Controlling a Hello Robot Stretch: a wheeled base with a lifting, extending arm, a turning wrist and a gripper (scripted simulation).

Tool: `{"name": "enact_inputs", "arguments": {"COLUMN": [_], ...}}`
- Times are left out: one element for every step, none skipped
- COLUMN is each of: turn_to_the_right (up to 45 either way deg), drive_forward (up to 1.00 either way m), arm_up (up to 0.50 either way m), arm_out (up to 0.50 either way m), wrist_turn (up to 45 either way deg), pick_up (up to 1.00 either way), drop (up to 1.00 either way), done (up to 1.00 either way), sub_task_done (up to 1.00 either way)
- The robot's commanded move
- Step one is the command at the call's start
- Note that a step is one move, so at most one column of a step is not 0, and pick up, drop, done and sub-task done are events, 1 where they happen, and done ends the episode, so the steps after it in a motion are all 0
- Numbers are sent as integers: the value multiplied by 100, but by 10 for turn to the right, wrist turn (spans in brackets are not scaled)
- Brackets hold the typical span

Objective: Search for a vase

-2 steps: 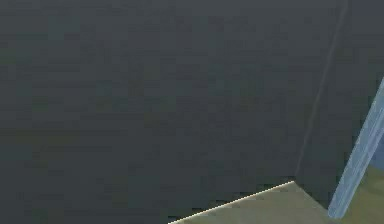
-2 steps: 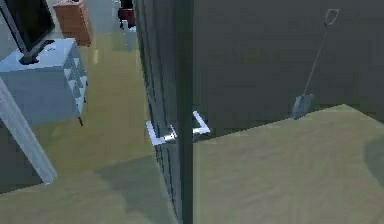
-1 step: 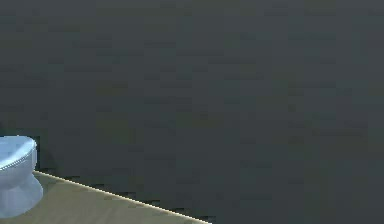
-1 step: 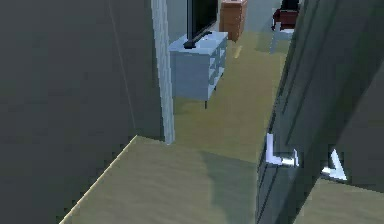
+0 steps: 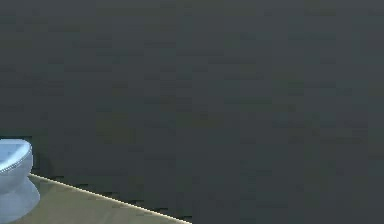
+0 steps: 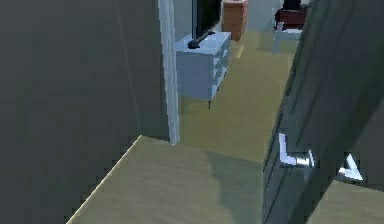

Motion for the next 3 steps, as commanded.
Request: {"name": "enact_inputs", "arguments": {"turn_to_the_right": [450,120,0], "drive_forward": [0,0,40], "arm_up": [0,0,0], "arm_out": [0,0,0], "wrist_turn": [0,0,0], "pick_up": [0,0,0], "drop": [0,0,0], "done": [0,0,0], "sub_task_done": [0,0,0]}}
